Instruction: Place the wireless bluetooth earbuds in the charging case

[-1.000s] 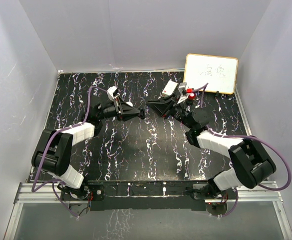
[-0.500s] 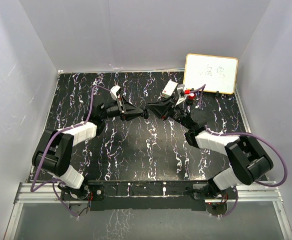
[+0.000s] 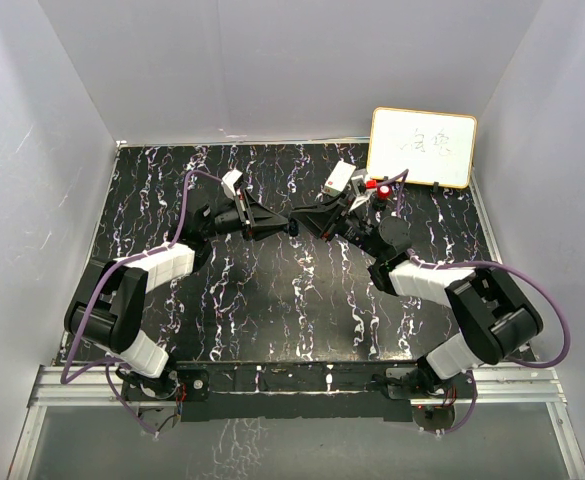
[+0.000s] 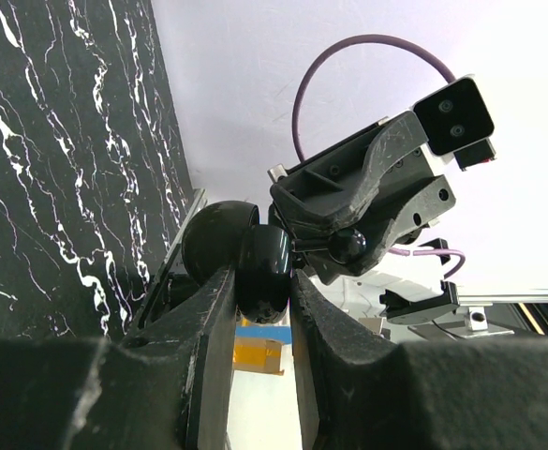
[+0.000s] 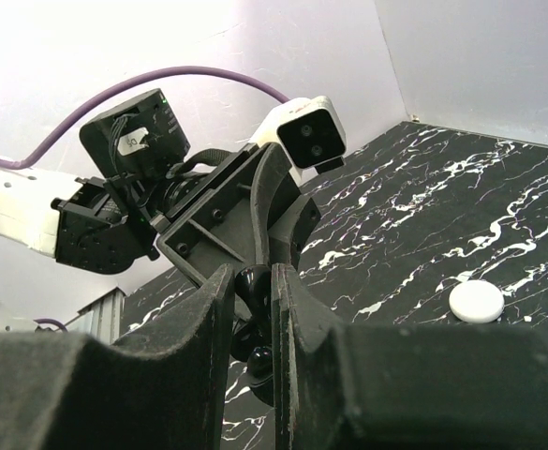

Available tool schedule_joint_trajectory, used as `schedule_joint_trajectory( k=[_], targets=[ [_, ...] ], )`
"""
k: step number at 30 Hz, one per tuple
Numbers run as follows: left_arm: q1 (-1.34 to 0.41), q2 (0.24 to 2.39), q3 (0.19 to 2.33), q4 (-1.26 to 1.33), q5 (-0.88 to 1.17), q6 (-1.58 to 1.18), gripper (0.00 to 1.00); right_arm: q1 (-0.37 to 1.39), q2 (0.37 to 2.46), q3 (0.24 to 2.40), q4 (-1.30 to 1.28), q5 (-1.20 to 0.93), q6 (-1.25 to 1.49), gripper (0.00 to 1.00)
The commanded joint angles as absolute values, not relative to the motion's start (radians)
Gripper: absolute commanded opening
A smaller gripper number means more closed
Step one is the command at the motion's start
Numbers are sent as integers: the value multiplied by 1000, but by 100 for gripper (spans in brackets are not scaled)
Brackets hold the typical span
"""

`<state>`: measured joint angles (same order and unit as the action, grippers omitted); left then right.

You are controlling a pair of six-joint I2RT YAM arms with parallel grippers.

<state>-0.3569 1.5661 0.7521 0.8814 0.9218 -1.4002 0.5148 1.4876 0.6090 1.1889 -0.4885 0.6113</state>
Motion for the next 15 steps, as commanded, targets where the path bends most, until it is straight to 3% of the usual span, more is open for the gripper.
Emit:
schedule_joint_trajectory(
  k=[1,15],
  targets=[
    [-362,1549,793,896,920,-1409,0,511,1502,624,1270,-474,604,0],
    [-365,1543,793,891,917,-1410,0,511,1525,637,1279,-476,604,0]
  ],
)
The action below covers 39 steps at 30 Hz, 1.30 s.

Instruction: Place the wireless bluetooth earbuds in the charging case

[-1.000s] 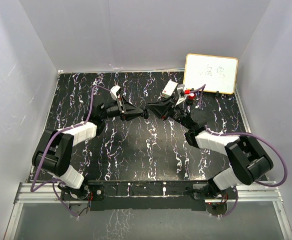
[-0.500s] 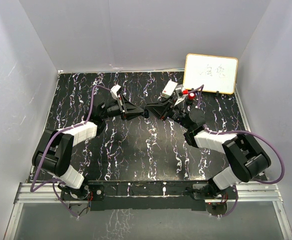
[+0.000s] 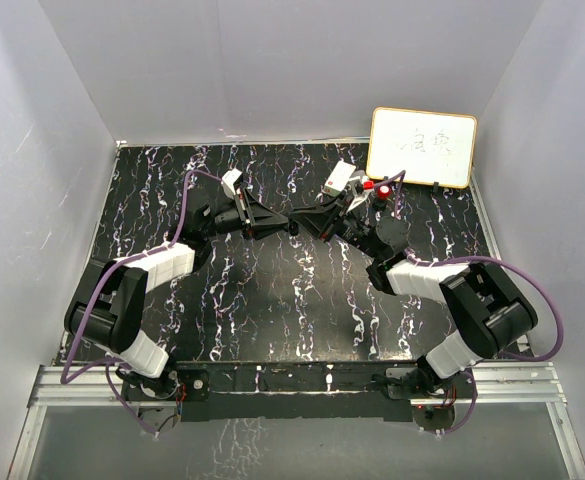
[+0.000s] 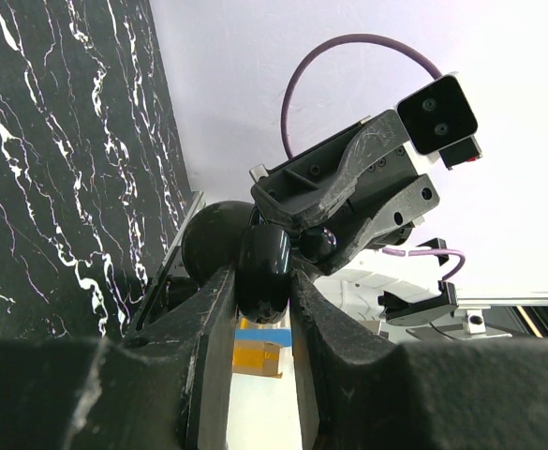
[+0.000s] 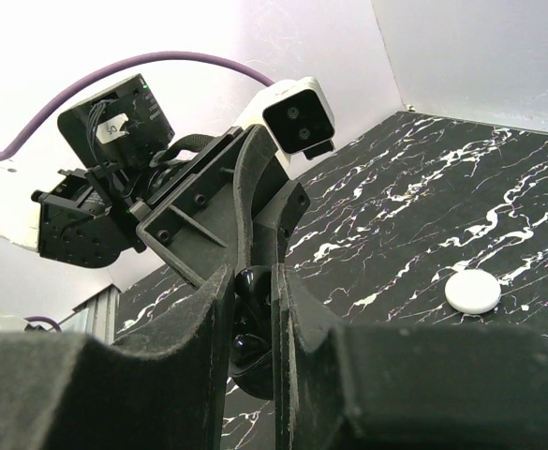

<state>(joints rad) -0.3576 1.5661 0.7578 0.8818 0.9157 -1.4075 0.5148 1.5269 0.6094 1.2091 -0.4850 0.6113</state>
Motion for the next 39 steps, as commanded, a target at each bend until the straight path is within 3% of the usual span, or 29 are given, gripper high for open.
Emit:
schedule_joint_trajectory(
  k=[1,39],
  targets=[
    [-365,1543,792,891,917,-1409,0,511,1526,637,1280,-476,604,0],
    [-370,1536,809,874,908,-1410,0,511,1542,646,1255,-489,571,0]
  ],
)
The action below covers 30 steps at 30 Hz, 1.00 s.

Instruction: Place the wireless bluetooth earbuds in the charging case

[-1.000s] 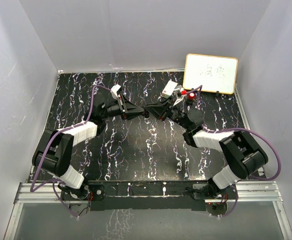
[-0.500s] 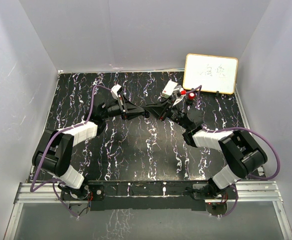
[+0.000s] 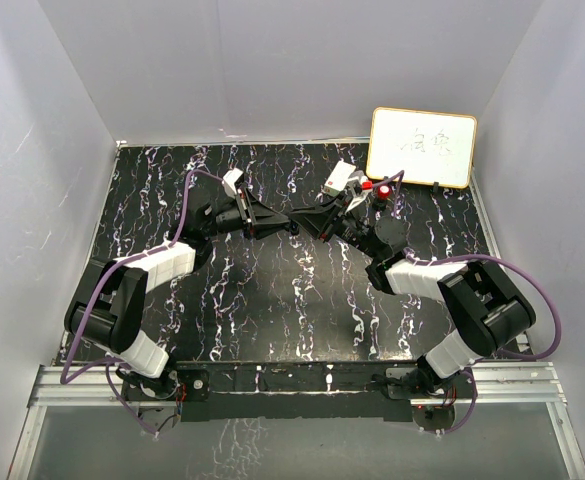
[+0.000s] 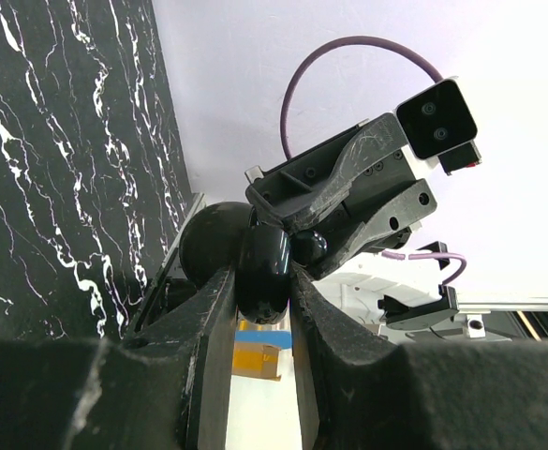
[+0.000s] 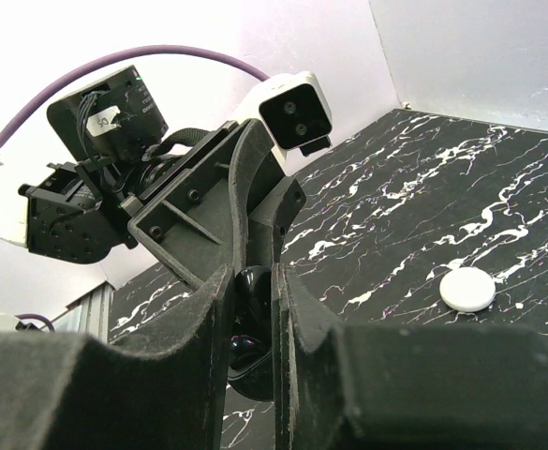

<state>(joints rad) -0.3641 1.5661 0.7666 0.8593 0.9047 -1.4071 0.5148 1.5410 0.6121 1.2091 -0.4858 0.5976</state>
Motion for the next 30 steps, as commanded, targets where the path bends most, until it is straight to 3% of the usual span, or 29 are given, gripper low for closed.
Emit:
schedule_joint_trajectory(
  k=[1,25,30],
  targets=[
    [-370,1536,811,872,908,-1410,0,511,1545,646,1257,-489,571,0],
    [-371,1533,817,873,901,-1416,0,511,1555,654,1257,-499,572,0],
    [-371,1533,822,870,899,-1417,0,511,1551,648,1257,-496,574,5]
  ],
)
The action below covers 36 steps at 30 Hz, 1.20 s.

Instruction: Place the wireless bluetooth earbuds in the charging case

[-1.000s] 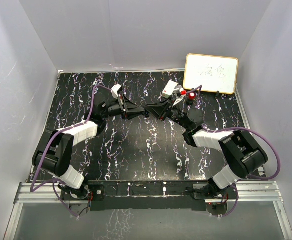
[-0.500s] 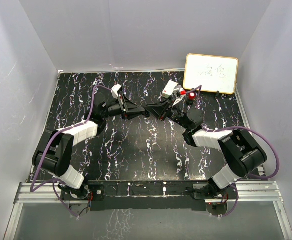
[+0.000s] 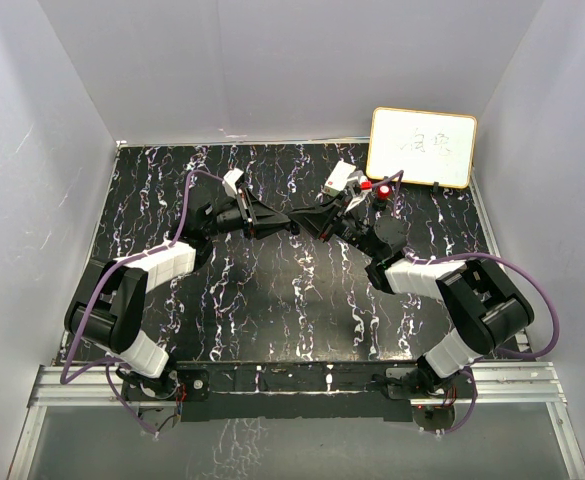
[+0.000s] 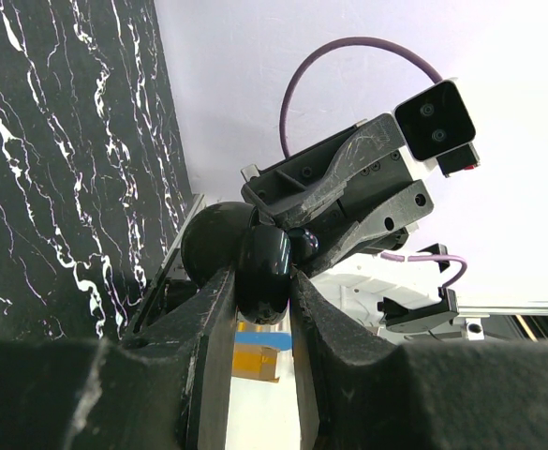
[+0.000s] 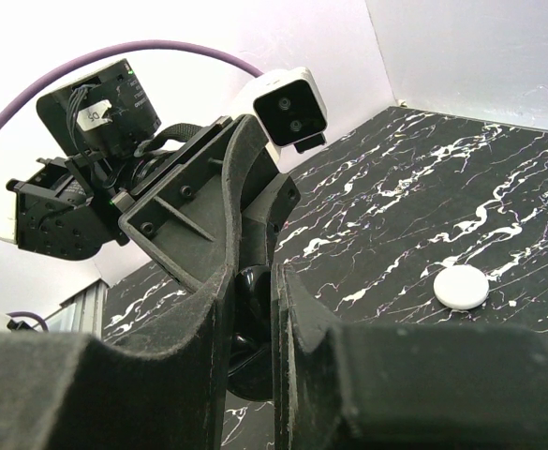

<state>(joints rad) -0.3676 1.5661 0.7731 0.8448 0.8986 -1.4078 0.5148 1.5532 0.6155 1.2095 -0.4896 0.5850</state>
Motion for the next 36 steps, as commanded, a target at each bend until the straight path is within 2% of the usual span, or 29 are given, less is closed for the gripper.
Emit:
schedule_joint_trajectory(
  k=[1,20,31,36],
  targets=[
    [-371,1531,823,869,899,-1418,0,511,1551,648,1258,-496,574,6],
    [-371,1535,837,866,902,-1416,0,511,1548,654,1256,-494,574,25],
    [-371,1537,832,869,902,-1416,0,511,1538,649,1279,-474,579,30],
    [-371,1541,814,869,900,-1408,0,507,1515,671,1289,-448,584,41]
  ],
)
